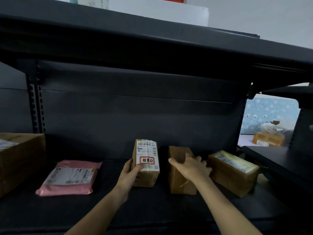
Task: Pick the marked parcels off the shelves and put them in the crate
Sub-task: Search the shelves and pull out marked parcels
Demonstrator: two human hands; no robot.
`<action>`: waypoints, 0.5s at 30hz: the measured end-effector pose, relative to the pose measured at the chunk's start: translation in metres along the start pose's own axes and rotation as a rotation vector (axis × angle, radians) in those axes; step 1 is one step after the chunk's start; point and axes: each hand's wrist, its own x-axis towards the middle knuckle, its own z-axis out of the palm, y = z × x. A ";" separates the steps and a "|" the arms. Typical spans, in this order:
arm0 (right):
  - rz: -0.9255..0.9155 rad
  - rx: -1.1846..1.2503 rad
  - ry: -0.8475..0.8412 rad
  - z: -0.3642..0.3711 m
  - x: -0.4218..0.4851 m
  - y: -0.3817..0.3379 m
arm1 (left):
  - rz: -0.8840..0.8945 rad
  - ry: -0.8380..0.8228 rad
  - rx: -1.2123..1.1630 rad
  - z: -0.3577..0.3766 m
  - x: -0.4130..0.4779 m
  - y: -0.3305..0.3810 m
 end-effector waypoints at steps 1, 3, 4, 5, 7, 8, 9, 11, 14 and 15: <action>0.019 -0.032 -0.028 0.000 0.000 -0.004 | 0.008 -0.004 0.004 0.000 -0.001 0.000; 0.028 0.004 -0.004 0.001 0.000 -0.003 | 0.014 -0.006 0.011 -0.002 -0.003 0.000; 0.012 0.077 0.017 0.001 0.001 0.001 | 0.015 -0.002 0.009 -0.004 -0.004 0.000; -0.014 0.192 0.024 0.003 0.002 0.007 | 0.014 0.003 0.004 -0.006 -0.005 0.001; -0.063 0.583 -0.013 0.008 0.003 0.018 | 0.013 0.012 -0.011 -0.011 -0.005 0.002; -0.063 0.840 -0.041 0.011 0.002 0.022 | 0.014 0.019 -0.022 -0.012 -0.005 0.002; -0.036 1.077 -0.072 0.015 0.000 0.024 | 0.017 0.026 -0.034 -0.013 -0.005 0.002; 0.017 1.413 -0.141 0.024 -0.003 0.026 | 0.025 0.024 -0.056 -0.014 -0.005 0.003; 0.024 1.666 -0.256 0.037 -0.007 0.029 | 0.034 -0.018 -0.085 -0.012 -0.007 0.005; 0.020 1.692 -0.290 0.039 -0.009 0.030 | 0.040 -0.026 -0.094 -0.012 -0.008 0.006</action>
